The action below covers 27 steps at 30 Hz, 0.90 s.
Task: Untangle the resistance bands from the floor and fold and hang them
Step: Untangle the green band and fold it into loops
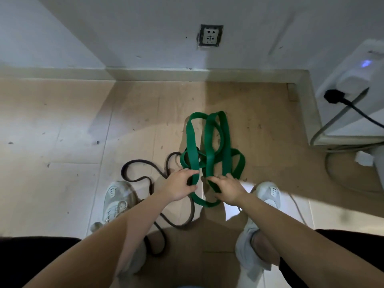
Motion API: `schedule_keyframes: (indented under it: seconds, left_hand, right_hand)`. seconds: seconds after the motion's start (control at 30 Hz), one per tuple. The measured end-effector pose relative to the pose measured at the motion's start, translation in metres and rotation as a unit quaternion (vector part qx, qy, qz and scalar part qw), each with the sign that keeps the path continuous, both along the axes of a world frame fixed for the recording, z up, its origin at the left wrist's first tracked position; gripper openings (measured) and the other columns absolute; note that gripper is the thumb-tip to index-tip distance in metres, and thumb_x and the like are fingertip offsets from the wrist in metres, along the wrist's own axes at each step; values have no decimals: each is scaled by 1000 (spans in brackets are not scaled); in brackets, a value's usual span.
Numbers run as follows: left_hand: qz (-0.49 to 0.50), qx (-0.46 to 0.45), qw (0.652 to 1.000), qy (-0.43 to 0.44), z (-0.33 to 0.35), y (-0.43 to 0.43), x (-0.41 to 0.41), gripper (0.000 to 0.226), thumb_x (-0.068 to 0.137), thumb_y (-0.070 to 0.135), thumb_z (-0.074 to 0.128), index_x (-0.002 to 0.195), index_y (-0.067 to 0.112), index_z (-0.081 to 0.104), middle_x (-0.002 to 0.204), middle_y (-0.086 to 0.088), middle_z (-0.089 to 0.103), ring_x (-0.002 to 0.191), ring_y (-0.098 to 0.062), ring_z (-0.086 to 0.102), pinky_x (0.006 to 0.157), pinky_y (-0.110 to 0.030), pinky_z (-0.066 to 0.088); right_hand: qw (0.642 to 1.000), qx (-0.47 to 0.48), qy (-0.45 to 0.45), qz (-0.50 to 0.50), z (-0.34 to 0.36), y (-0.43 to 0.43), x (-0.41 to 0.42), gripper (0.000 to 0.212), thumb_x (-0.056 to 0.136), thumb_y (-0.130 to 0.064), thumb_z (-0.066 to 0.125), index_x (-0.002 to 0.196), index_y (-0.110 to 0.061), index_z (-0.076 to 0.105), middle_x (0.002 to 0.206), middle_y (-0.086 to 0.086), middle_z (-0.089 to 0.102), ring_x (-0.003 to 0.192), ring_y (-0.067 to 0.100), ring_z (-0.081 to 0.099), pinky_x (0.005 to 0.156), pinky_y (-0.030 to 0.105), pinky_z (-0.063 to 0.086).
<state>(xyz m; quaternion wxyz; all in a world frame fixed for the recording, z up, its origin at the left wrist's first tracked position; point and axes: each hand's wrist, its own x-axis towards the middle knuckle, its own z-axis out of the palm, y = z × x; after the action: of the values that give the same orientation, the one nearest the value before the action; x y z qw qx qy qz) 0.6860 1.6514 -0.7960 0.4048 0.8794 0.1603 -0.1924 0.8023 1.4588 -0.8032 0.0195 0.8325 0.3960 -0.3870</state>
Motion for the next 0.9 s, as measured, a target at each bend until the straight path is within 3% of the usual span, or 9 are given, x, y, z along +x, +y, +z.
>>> schedule_keyframes:
  seconds: [0.1, 0.17, 0.27, 0.43, 0.5, 0.67, 0.73, 0.8, 0.9]
  left_hand:
    - [100, -116, 988, 0, 4, -5, 0, 45, 89, 19, 72, 132, 24, 62, 125, -2, 65, 117, -19, 59, 101, -31, 50]
    - [189, -161, 968, -22, 16, -6, 3, 30, 86, 15, 76, 113, 22, 67, 109, -2, 66, 102, -19, 63, 84, -22, 52]
    - [286, -213, 932, -61, 46, 2, 9, 28, 82, 8, 79, 92, 13, 53, 92, -12, 65, 81, -22, 66, 70, -30, 58]
    - [263, -134, 953, -66, 92, 36, 16, 33, 83, 6, 75, 91, 18, 45, 92, -13, 65, 63, -18, 63, 53, -26, 51]
    - [240, -61, 966, -72, 111, 51, 20, 34, 83, 11, 77, 103, 19, 50, 97, -8, 65, 68, -18, 64, 56, -26, 51]
    - [158, 145, 974, -74, 164, 83, 29, 53, 92, 41, 68, 136, 15, 53, 121, -7, 67, 112, -26, 63, 89, -34, 49]
    - [171, 124, 974, -85, 185, 90, 31, 53, 95, 41, 64, 138, 12, 55, 128, -9, 66, 117, -27, 61, 97, -37, 49]
    - [196, 26, 972, -127, 210, 92, 34, 48, 96, 34, 64, 138, 11, 56, 125, -9, 66, 113, -27, 65, 103, -42, 50]
    - [131, -61, 972, -187, 256, 89, 41, 37, 99, 23, 61, 135, 13, 58, 108, -15, 69, 93, -28, 72, 94, -42, 57]
  right_hand:
    - [1000, 6, 2, -20, 0, -3, 2, 66, 95, -22, 62, 154, -31, 35, 145, 8, 52, 126, 33, 43, 99, 43, 44]
    - [999, 0, 18, -41, 3, -3, 5, 61, 95, -20, 61, 152, -28, 40, 140, 10, 57, 126, 33, 45, 97, 39, 45]
    - [996, -7, 57, -65, 17, -2, 11, 51, 91, -27, 63, 142, -25, 54, 123, 11, 67, 116, 32, 58, 90, 36, 52]
    - [994, 6, 52, -96, 48, 5, 27, 32, 89, -18, 62, 121, -21, 69, 114, 2, 70, 107, 24, 67, 89, 35, 56]
    - [992, 51, 35, -109, 72, 12, 34, 29, 93, -16, 63, 121, -17, 69, 115, 5, 69, 105, 23, 65, 93, 37, 55]
    - [989, 122, -12, -82, 143, 39, 53, 30, 95, -27, 66, 124, -20, 67, 117, 4, 68, 107, 21, 65, 93, 34, 54]
    - [987, 144, -33, -63, 173, 50, 58, 27, 94, -28, 66, 120, -21, 68, 114, 1, 68, 102, 17, 64, 89, 31, 52]
    - [984, 159, -71, -48, 204, 60, 63, 27, 93, -29, 68, 119, -22, 69, 114, 1, 67, 103, 17, 61, 87, 32, 51]
    - [969, 204, -128, -45, 250, 77, 67, 49, 90, -35, 71, 135, -22, 58, 131, 5, 58, 122, 25, 54, 102, 44, 48]
